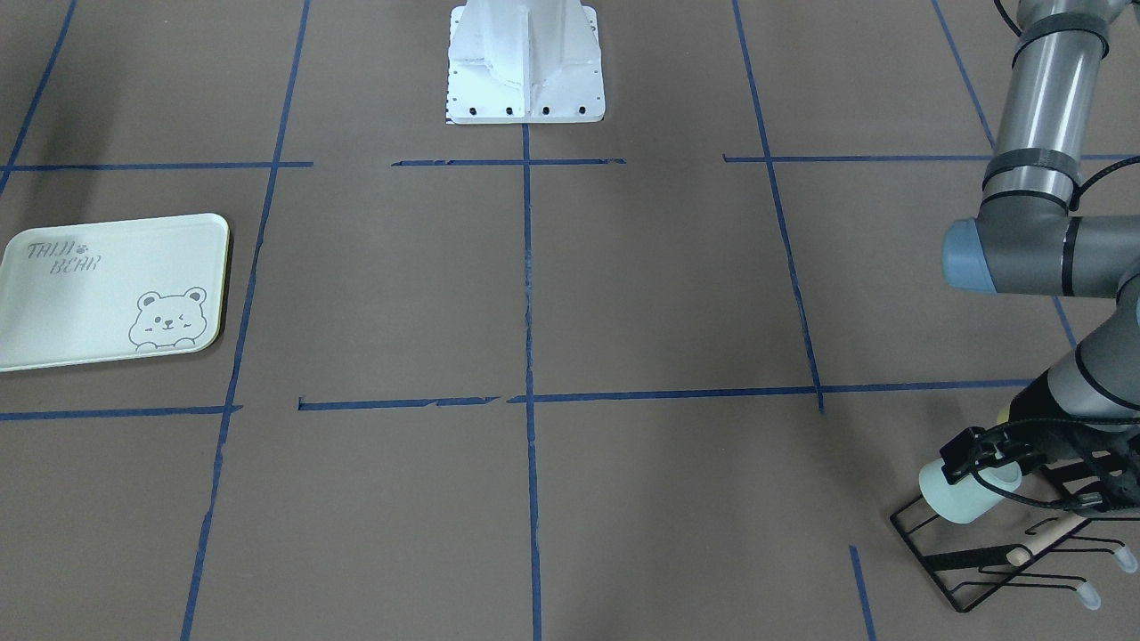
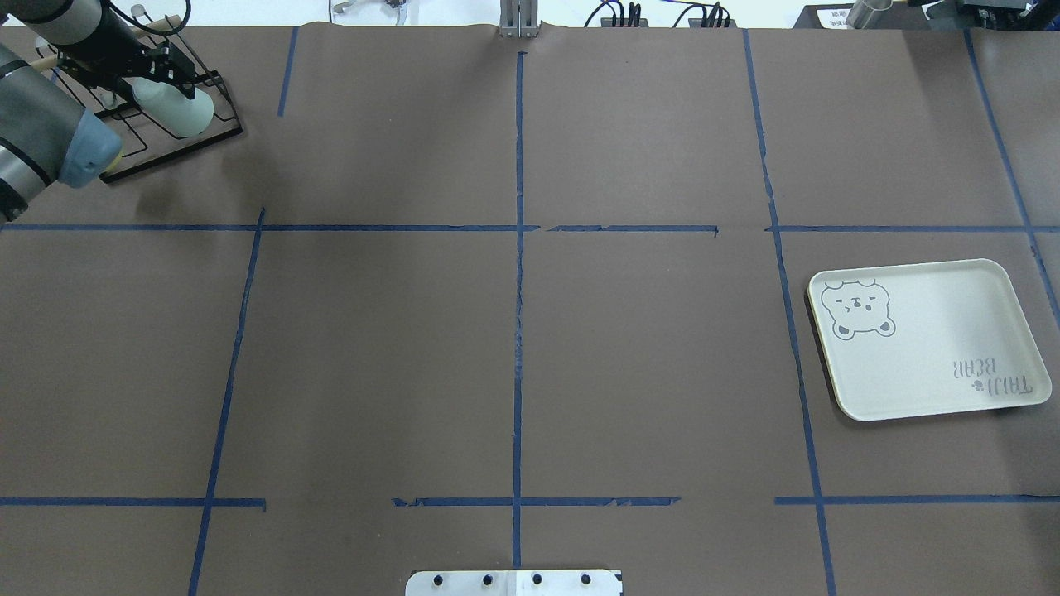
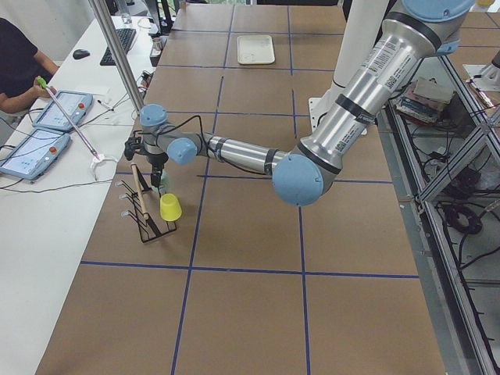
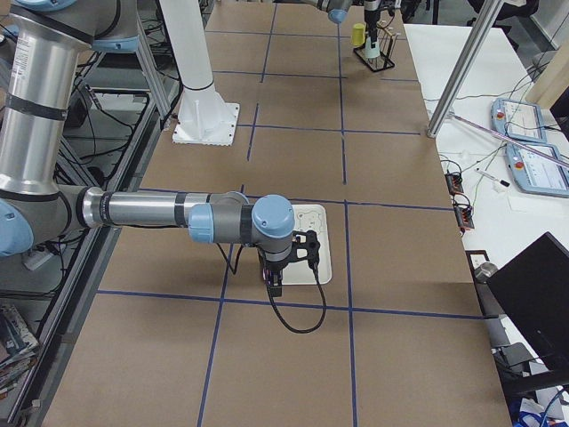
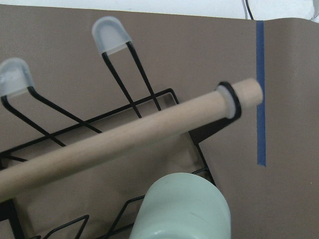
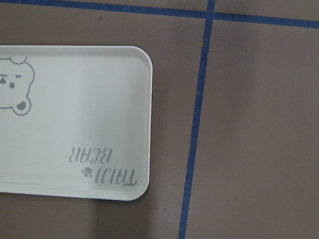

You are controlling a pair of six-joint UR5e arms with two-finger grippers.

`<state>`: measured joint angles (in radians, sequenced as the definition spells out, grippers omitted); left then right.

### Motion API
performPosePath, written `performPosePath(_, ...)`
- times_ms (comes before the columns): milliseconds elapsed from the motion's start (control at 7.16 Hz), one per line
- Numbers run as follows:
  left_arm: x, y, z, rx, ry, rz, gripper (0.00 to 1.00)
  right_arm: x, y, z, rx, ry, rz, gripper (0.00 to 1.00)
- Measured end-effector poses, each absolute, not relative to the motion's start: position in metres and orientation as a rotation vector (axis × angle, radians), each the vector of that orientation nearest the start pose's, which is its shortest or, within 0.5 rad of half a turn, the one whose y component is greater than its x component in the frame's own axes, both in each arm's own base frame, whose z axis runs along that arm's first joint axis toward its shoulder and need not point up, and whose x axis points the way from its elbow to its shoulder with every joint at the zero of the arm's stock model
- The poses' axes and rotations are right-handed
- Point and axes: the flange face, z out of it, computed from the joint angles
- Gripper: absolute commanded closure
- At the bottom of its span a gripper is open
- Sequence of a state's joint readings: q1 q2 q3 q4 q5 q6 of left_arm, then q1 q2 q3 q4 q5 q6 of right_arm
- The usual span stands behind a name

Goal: Left arm grabs green cup and hands to right arm on tray

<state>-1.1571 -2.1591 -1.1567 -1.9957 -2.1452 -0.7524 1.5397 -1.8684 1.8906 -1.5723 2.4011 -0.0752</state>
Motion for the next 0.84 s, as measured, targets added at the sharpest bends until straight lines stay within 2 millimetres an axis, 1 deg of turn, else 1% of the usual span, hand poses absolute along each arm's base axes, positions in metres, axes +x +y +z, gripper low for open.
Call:
performPosePath(140, 0.231, -0.72, 0.46, 0.179, 0.786, -0.147, 0.81, 0.048, -0.37, 0.624, 0.04, -0.831, -0.109, 0.0)
performPosePath(279, 0.231, -0.72, 0.458, 0.179, 0.788, -0.147, 0.9, 0.048, -0.371, 0.622, 0.043, -0.831, -0.11, 0.0)
performPosePath(419, 0.231, -0.72, 0.456, 0.179, 0.792, -0.146, 0.9, 0.048, -0.371, 0.621, 0.045, -0.833, -0.11, 0.0)
performPosePath(559, 0.223, -0.719, 0.451, 0.187, 0.798, -0.151, 0.9, 0.047, -0.371, 0.619, 0.047, -0.843, -0.111, 0.0)
performPosePath(698, 0.207, -0.713, 0.445, 0.198, 0.816, -0.158, 0.9, 0.046, -0.371, 0.618, 0.047, -0.855, -0.111, 0.0)
performPosePath(838, 0.189, -0.702, 0.438, 0.207, 0.841, -0.162, 0.9, 0.046, -0.371, 0.617, 0.047, -0.861, -0.11, 0.0)
